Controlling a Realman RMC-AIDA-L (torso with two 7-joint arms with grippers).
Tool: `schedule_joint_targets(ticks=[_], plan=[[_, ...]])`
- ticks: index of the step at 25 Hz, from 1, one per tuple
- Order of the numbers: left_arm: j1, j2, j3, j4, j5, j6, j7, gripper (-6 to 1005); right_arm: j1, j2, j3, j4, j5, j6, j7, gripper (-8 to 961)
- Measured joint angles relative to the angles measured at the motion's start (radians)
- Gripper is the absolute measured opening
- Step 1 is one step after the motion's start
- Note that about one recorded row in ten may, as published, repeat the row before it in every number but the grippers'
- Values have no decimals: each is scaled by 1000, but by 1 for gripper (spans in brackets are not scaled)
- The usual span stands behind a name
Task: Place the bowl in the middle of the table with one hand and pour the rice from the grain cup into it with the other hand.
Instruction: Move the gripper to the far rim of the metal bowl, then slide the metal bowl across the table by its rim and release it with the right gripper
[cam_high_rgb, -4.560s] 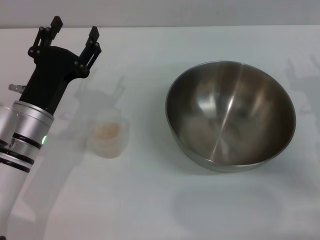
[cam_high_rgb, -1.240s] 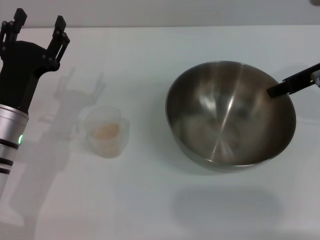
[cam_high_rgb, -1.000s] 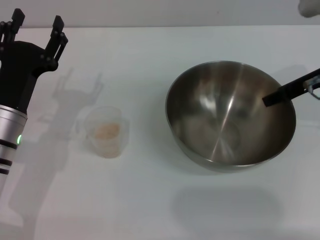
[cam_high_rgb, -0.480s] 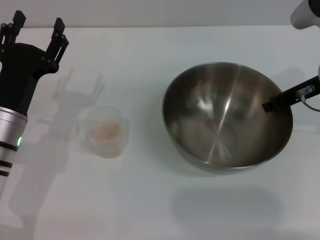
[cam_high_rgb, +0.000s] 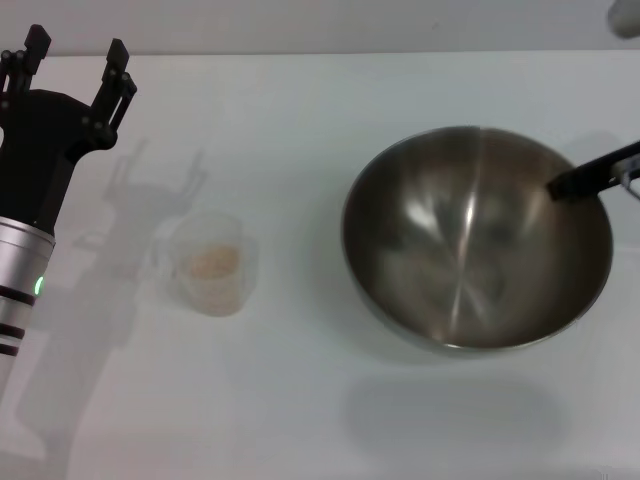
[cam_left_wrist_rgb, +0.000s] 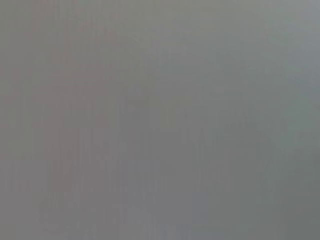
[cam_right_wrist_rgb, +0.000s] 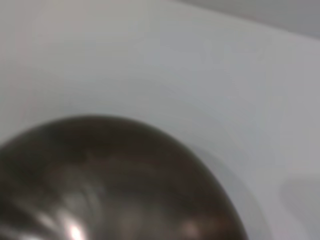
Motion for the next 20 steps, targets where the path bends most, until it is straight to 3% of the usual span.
schedule_joint_targets(ticks=[8, 20], plan=[[2, 1, -3, 0, -1, 0, 0, 755, -22, 0, 33, -88, 63, -36, -11, 15], [-3, 2, -8, 1, -1, -6, 0, 752, 17, -1, 42, 31, 205, -49, -71, 11]])
